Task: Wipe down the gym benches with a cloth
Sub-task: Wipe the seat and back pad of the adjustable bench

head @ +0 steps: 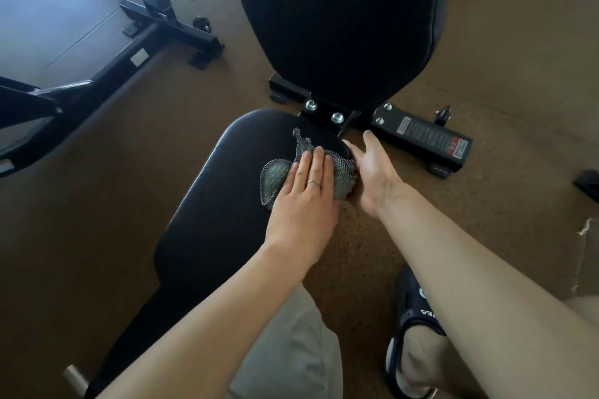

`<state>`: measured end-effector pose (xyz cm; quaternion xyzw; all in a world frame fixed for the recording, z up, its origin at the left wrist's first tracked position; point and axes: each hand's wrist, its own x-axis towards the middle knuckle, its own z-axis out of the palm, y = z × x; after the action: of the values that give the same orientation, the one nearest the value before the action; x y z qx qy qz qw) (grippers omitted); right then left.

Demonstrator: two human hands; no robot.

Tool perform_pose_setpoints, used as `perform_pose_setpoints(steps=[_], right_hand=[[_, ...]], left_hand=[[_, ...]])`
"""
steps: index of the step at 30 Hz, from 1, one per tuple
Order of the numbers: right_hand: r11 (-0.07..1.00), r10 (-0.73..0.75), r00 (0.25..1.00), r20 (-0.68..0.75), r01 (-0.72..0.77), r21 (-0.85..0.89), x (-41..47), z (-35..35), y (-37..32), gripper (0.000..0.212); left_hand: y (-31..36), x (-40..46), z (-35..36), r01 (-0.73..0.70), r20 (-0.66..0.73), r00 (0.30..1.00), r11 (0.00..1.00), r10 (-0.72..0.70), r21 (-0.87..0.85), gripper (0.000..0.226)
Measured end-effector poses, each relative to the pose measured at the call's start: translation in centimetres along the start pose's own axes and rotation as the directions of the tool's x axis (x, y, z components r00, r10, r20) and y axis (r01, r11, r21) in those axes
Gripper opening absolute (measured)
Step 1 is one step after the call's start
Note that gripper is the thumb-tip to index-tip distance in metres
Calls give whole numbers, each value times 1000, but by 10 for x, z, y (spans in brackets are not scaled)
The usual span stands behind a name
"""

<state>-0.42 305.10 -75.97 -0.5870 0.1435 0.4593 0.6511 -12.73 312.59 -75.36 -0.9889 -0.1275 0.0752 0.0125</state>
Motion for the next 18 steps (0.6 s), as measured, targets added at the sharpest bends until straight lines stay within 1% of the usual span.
perform_pose_setpoints(steps=[2,5,7,9,11,13,15,16,18], right_hand=[[997,32,999,-29,-29,72,9,-3,-5,67],[989,44,997,-59,-36,142,19,-10,-10,69],[988,50,992,-120,-31,154,20,-14,-12,65],[982,76,975,-209,-38,183,19,-19,-12,60],[979,70,970,-233,-22,203,17,-21,-14,58],[986,35,983,-179,-5,164,11,-17,-20,65],[996,-4,993,-121,15,93,3,-9,-29,74],[998,-15,992,-121,22,57,0,-5,-34,72],[998,-52,990,-128,48,-39,-4,1,-42,62]], left_hand=[[6,15,-4,-7,5,1000,1000,7,-22,71],[11,31,-7,-5,-2,1000,998,5,-65,69],[16,49,-9,1,4,1000,995,-1,-104,67],[18,71,-12,-8,19,1000,992,10,-124,60],[13,88,-15,-44,15,999,992,46,-119,49],[4,92,-17,-76,1,997,985,77,-154,42],[-6,88,-16,-96,-54,995,975,87,-200,41],[-9,86,-14,-101,-86,993,970,83,-219,40],[-15,81,-12,-111,-150,986,963,75,-246,39]])
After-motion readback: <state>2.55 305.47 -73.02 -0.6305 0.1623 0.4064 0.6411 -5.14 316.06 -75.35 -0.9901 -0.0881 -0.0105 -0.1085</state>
